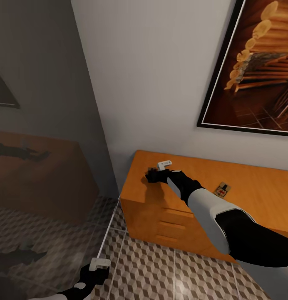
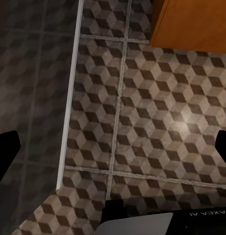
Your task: Take the four mousetraps from the cabinet in the bathroom and place them on the bathroom floor. Make sure all four end up on the same floor surface, and ensure that at least two of them are either under or directly next to the same bathroom sink.
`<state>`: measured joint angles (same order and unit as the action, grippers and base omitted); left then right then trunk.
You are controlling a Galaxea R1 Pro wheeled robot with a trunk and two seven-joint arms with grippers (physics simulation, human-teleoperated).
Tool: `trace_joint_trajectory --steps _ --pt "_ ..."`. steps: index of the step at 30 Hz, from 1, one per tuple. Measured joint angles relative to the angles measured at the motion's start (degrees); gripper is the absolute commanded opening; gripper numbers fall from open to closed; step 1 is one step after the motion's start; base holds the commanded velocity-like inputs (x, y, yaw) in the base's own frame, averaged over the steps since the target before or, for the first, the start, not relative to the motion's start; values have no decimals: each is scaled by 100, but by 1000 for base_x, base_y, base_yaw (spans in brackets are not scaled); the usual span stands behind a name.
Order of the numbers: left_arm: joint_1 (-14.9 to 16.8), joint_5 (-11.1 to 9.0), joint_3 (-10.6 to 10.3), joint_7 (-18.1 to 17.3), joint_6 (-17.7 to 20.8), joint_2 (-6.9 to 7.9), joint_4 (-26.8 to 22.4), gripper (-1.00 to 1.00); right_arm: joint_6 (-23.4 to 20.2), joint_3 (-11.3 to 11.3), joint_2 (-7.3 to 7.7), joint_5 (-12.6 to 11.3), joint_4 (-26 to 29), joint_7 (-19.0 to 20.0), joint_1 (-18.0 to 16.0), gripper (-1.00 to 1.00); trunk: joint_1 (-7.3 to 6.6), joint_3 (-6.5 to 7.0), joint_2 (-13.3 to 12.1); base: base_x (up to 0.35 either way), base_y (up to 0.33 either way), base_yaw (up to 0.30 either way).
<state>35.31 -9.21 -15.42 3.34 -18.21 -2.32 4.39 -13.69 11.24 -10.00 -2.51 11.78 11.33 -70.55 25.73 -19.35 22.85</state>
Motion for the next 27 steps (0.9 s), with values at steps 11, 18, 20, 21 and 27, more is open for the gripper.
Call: trace_joint_trajectory --steps 11,18,20,21,27 --pt "0 3 0 0 0 0 0 100 4 -5 0 4 8 -28 3 -100 1 -1 -1 0 0 0" --pt "0 2 1 0 0 1 0 100 3 -38 0 1 -4 -35 -1 -100 1 -1 -2 0 0 0" --pt "-1 2 1 1 0 5 -1 100 3 -30 0 8 -10 -35 -1 -100 1 -1 -2 0 0 0" --pt "0 3 1 1 0 8 0 100 4 -38 0 5 -15 -36 0 -100 1 -1 -2 0 0 0" --pt "0 1 0 1 0 9 0 100 4 -39 0 -15 -22 -34 -1 -100 1 -1 -2 0 0 0"
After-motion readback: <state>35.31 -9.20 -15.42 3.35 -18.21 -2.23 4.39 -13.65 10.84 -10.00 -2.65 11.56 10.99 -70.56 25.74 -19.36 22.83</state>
